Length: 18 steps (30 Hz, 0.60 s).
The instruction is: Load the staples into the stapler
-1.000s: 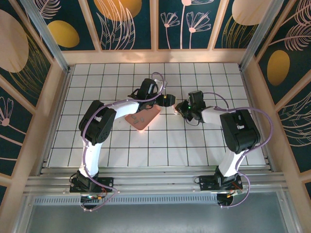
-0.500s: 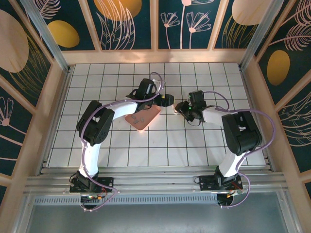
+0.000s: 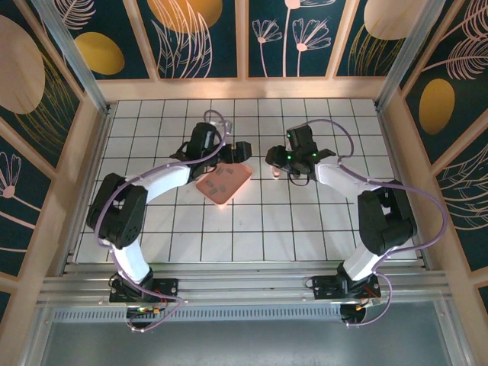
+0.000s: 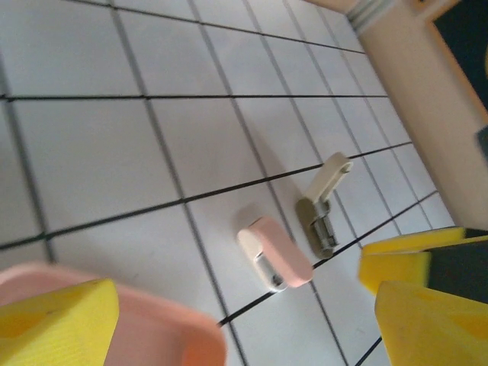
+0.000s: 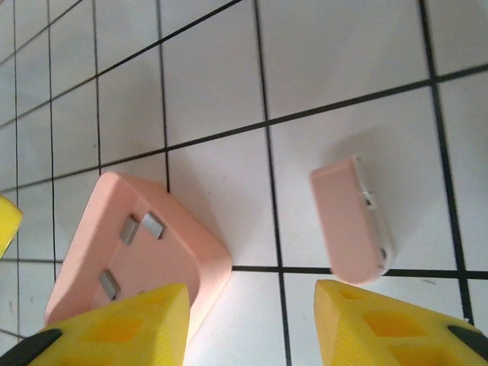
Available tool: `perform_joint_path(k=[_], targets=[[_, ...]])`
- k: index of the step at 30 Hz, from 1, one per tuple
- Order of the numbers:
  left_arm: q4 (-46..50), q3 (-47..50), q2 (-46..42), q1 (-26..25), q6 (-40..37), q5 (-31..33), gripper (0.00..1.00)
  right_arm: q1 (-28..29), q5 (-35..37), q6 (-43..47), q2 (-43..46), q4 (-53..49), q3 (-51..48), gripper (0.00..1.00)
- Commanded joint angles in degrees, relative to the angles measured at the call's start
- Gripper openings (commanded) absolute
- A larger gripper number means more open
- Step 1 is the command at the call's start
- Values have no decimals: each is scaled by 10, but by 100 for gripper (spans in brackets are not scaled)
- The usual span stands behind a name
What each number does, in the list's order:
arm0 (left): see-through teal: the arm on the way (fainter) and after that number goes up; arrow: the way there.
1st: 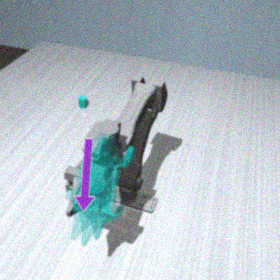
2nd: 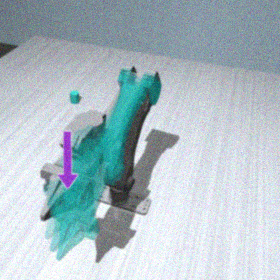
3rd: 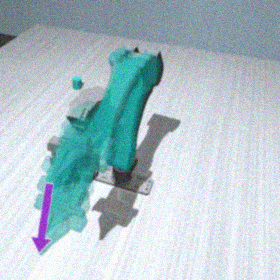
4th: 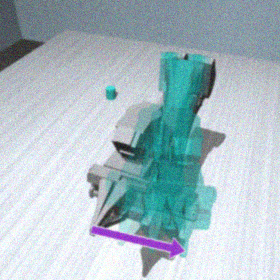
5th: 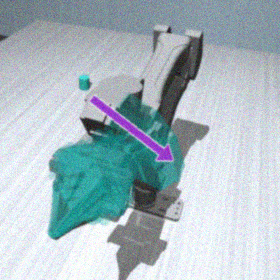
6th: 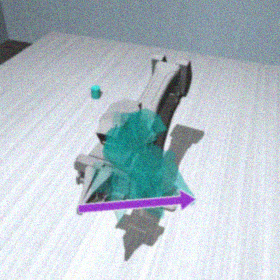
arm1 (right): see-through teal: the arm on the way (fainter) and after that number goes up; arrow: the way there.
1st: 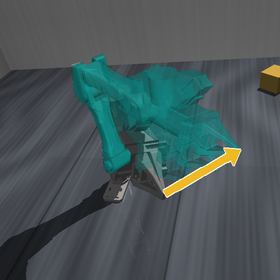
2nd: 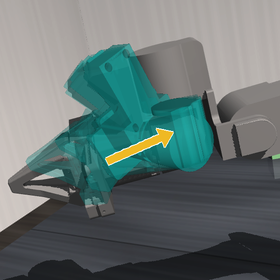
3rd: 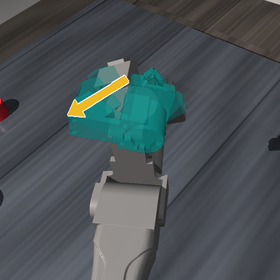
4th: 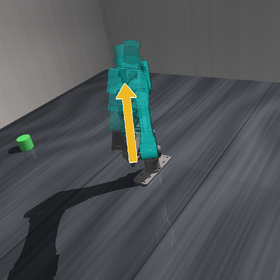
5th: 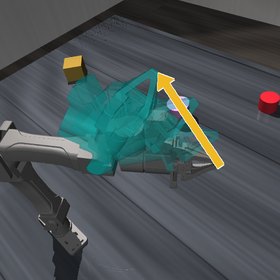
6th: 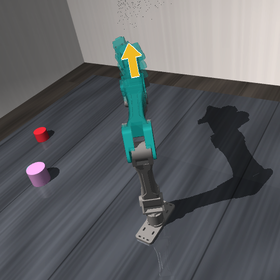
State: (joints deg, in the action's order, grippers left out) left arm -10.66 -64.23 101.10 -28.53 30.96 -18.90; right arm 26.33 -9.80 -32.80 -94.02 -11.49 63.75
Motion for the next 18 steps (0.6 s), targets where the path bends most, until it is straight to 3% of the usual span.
perform_joint_path(k=[1, 11, 18], targets=[[35, 45, -55, 13, 34, 39, 88, 26, 17, 65, -2, -41, 43, 47], [95, 183, -173, 60, 91, 62, 92, 114, 43, 127, -103, -168, 202, 46], [76, 285, -259, 122, 103, 21, 96, 164, 54, 131, -174, -233, 287, 46]])
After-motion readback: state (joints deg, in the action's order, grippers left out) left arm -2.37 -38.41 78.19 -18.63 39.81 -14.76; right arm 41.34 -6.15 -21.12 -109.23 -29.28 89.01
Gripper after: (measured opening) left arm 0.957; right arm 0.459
